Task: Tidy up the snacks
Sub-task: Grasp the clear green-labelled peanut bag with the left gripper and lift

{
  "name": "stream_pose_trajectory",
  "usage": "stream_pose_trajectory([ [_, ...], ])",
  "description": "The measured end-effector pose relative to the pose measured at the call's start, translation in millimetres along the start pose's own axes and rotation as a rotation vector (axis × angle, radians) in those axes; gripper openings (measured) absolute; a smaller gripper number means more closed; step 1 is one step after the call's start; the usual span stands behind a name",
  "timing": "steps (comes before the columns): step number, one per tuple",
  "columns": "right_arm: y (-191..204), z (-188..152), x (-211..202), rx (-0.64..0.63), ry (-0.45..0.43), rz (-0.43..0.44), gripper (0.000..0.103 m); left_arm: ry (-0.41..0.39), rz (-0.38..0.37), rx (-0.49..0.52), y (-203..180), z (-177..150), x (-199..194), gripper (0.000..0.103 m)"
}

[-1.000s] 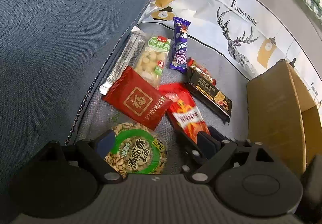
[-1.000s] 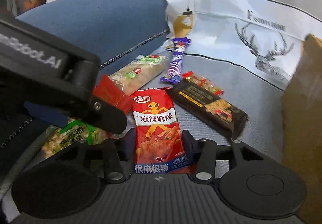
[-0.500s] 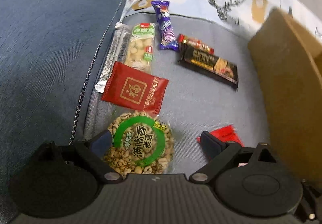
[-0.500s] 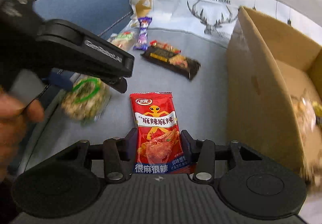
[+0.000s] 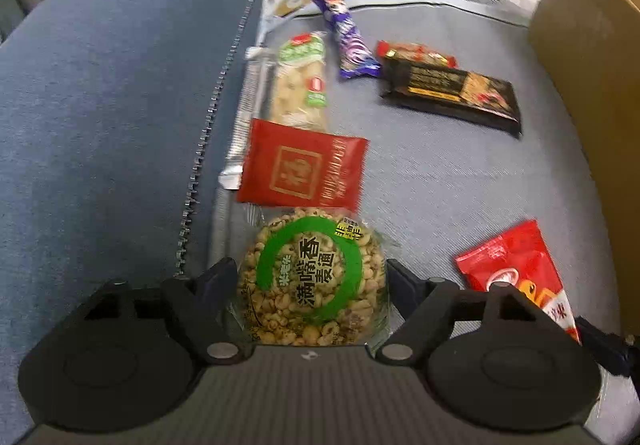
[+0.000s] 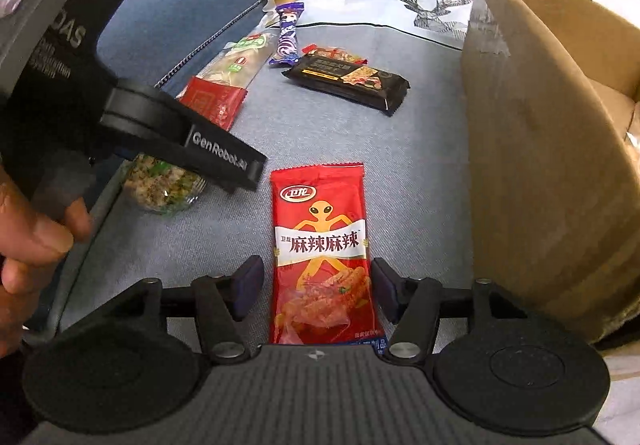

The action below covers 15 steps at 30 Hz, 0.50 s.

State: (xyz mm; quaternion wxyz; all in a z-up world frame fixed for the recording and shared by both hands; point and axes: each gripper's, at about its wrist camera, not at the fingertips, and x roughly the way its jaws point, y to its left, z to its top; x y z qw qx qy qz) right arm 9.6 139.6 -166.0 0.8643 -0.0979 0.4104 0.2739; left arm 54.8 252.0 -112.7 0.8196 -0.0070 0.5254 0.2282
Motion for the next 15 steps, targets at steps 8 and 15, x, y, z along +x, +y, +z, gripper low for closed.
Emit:
stream_pose_trajectory([
  [8,-1.9,0.0,-2.4,-0.010,-0.016,-0.004,0.049,-0.094,0.041,0.024,-5.9,3.4,-17.6,0.048],
  [15,0.5,-1.2,-2.9,-0.006,-0.019,-0.007,0.049,-0.222,-0.021,-0.013,-2.7,8.3,-41.2,0.032],
])
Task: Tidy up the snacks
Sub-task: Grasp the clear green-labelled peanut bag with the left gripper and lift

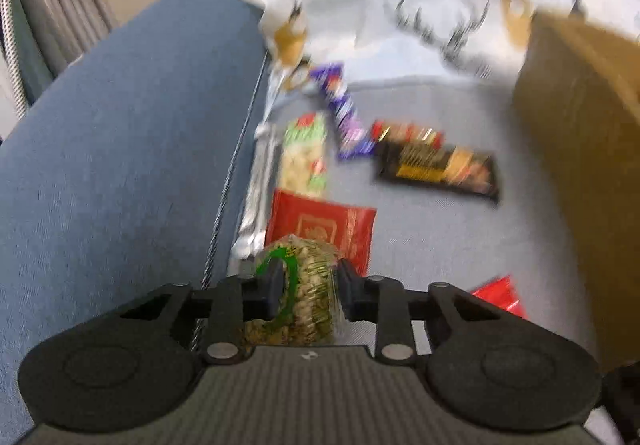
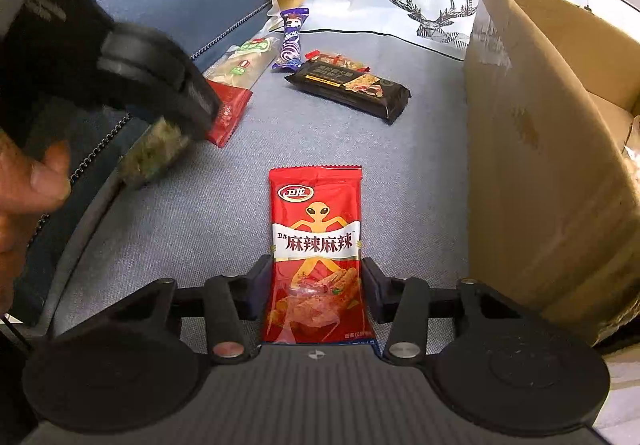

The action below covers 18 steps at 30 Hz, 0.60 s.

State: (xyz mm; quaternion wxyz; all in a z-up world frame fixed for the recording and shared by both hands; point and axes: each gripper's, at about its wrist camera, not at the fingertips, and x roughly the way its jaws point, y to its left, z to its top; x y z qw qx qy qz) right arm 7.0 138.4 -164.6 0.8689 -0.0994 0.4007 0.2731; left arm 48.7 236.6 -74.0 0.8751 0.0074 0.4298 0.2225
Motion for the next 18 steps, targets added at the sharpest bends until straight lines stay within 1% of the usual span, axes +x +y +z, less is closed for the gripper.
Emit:
stream_pose_trajectory([
  [2,0.2,0.1,0.3,0.002,0.000,0.000,0.049,-0.035,-0.044,-0.018,0.3,1.9,-6.2,0.029],
  [4,0.5,-0.2,0.0,0.000,-0.001,-0.001,0.049,-0.078,-0.131,-0.071,4.4,5.6,-14.4,0.025],
  [6,0.2,-0.2,-0.5,0.001,-0.001,0.000,0.049,-0.112,-0.216,-0.122,8.5,8.5,-21.5,0.025],
  [8,-0.5,-0.3,-0.8,0.003,-0.001,0.002,0.049,-0.113,-0.281,-0.159,10.7,9.4,-22.7,0.025],
  [9,-0.7,-0.3,-1.0,0.004,-0.001,0.003,0.049,-0.090,-0.300,-0.173,9.8,9.0,-19.1,0.025],
  [10,-0.5,-0.1,-1.1,0.005,0.000,0.003,0.049,-0.055,-0.303,-0.185,10.3,8.5,-13.9,0.025],
  [11,-0.1,0.0,-1.0,0.004,0.000,0.002,0.049,-0.025,-0.296,-0.198,11.6,7.7,-8.5,0.028],
  [12,0.1,0.1,-0.9,0.003,0.000,0.002,0.049,-0.016,-0.295,-0.212,13.9,7.4,-6.6,0.029],
  [14,0.1,0.2,-0.7,0.002,0.001,0.002,0.049,-0.011,-0.247,-0.202,14.0,6.5,-7.4,0.036],
  [16,0.5,0.5,-0.4,0.002,0.001,0.003,0.050,0.000,-0.202,-0.184,14.2,5.1,-7.5,0.036],
  [18,-0.1,0.7,0.1,0.007,0.002,0.007,0.051,0.019,-0.181,-0.206,21.2,3.5,-4.1,0.037],
])
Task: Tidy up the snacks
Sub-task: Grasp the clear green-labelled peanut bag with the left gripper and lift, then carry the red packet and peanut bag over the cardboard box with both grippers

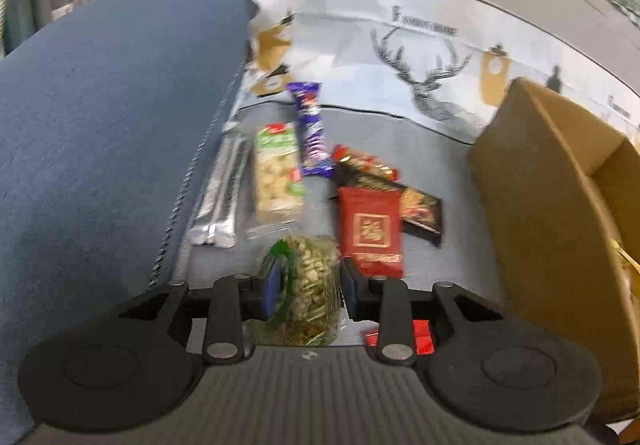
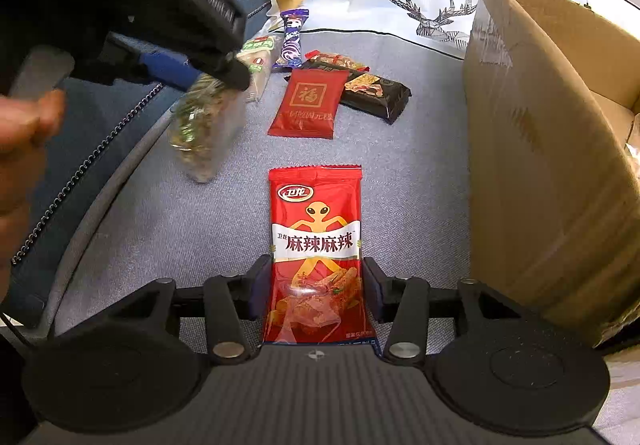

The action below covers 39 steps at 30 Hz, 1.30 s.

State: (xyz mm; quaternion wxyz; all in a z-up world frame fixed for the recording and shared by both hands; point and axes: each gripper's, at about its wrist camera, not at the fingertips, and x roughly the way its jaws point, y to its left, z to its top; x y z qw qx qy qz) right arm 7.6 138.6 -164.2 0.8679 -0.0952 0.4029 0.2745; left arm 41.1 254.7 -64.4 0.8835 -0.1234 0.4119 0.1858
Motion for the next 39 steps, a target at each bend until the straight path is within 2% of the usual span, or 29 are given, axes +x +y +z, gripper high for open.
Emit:
stream_pose_trajectory([
  [4,-0.8,0.4,0.9,0.002,0.001,0.005,0.054,0.021,-0.014,-0.069,15.7,1.9,1.8,0.037],
  [6,0.3,0.4,1.7,-0.004,0.000,0.004,0.054,0.035,0.016,-0.039,12.7,0.5,5.2,0.037],
  [9,0.5,-0.4,1.5,-0.015,-0.002,0.003,0.055,0.007,0.052,0.021,5.8,-0.1,1.6,0.030],
  [11,0.0,-1.0,1.1,-0.018,-0.003,0.004,0.055,-0.043,-0.017,0.011,4.2,1.4,-6.5,0.028],
  [14,-1.3,-1.2,0.4,-0.012,-0.006,0.004,0.053,-0.084,-0.180,-0.028,6.2,3.4,-16.1,0.028],
  [16,-2.1,-1.4,-0.1,-0.007,-0.008,0.006,0.053,-0.033,-0.245,-0.060,6.9,2.5,-9.7,0.028],
  [17,-2.0,-1.6,-0.3,-0.006,-0.008,0.006,0.053,0.012,-0.254,-0.080,8.8,1.2,-3.2,0.028],
  [19,-1.8,-2.0,-0.6,-0.009,-0.009,0.006,0.053,0.074,-0.202,-0.105,14.4,-1.7,7.2,0.030],
  [21,-1.7,-1.9,-0.7,-0.009,-0.009,0.008,0.053,0.095,-0.094,-0.108,20.8,-3.5,11.5,0.045],
  [22,-1.7,-1.7,-0.6,-0.009,-0.009,0.009,0.054,0.095,-0.060,-0.104,21.8,-4.6,11.3,0.050],
  [24,-1.9,-1.4,-0.5,-0.008,-0.009,0.009,0.054,0.091,-0.022,-0.092,24.5,-5.4,10.4,0.054],
  [28,-1.2,-1.0,-0.1,-0.003,-0.009,0.010,0.056,0.061,0.039,-0.064,25.0,-1.5,8.1,0.074],
  [30,-0.5,-0.6,0.0,-0.004,-0.010,0.010,0.057,0.058,0.044,-0.064,25.3,-0.8,8.5,0.083],
  [35,-1.3,0.6,0.7,0.002,-0.013,0.006,0.062,0.135,-0.005,-0.052,15.1,-4.2,22.2,0.088],
  [39,-2.5,2.6,3.7,0.013,-0.014,-0.001,0.065,0.175,0.035,0.020,4.0,-8.9,34.3,0.094],
])
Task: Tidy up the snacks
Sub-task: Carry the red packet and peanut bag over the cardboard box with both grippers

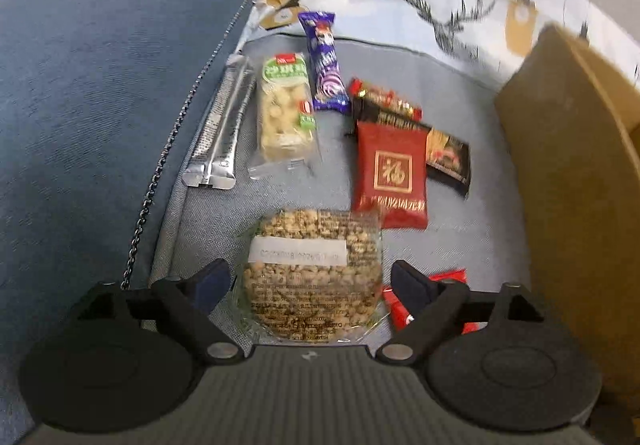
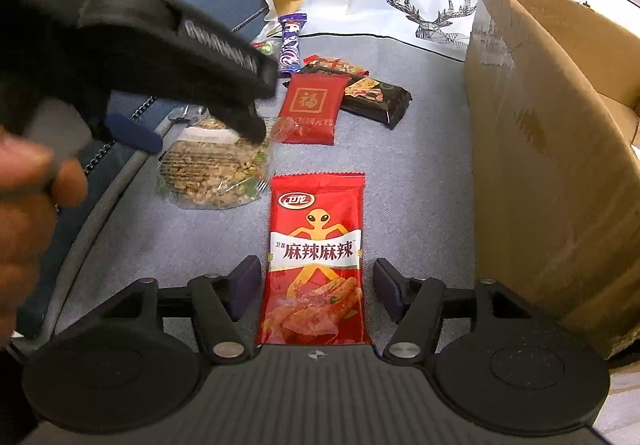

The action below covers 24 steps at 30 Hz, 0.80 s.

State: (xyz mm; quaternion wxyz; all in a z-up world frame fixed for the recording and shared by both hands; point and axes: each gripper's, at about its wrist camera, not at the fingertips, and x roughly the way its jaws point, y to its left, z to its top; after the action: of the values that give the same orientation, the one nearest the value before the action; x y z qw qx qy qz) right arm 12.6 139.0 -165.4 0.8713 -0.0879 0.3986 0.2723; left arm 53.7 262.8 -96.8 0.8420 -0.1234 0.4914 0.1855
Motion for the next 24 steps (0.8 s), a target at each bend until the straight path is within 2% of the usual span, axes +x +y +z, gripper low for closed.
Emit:
stream_pose_trajectory([
  [1,-0.3,0.3,0.8,-0.001,-0.001,-0.001,0.066,0.009,0.005,0.008,-1.7,-0.3,3.1,0.097],
  [4,1.1,0.6,2.4,-0.013,-0.001,-0.004,0.066,0.051,0.002,0.015,-4.4,-1.8,13.2,0.097],
  [6,1.7,0.7,2.7,-0.022,0.000,-0.007,0.066,0.052,0.023,0.018,-5.6,-1.4,16.4,0.097],
  [9,3.2,0.4,1.7,-0.039,-0.005,-0.022,0.053,0.042,0.046,0.018,-4.3,0.0,19.2,0.097],
  [11,2.5,0.2,0.1,-0.039,-0.010,-0.022,0.050,0.056,0.028,0.014,-4.3,-0.1,20.8,0.089],
  [16,0.6,1.1,-3.2,-0.025,-0.019,-0.018,0.048,0.019,0.037,0.023,-6.4,0.1,11.8,0.085],
  [19,0.5,0.6,-5.5,-0.021,-0.023,-0.022,0.048,-0.015,0.003,-0.012,-2.3,2.0,3.2,0.085],
  [24,1.3,-1.2,-5.1,-0.009,-0.005,-0.017,0.049,0.064,-0.035,-0.035,0.8,-1.9,11.6,0.085],
])
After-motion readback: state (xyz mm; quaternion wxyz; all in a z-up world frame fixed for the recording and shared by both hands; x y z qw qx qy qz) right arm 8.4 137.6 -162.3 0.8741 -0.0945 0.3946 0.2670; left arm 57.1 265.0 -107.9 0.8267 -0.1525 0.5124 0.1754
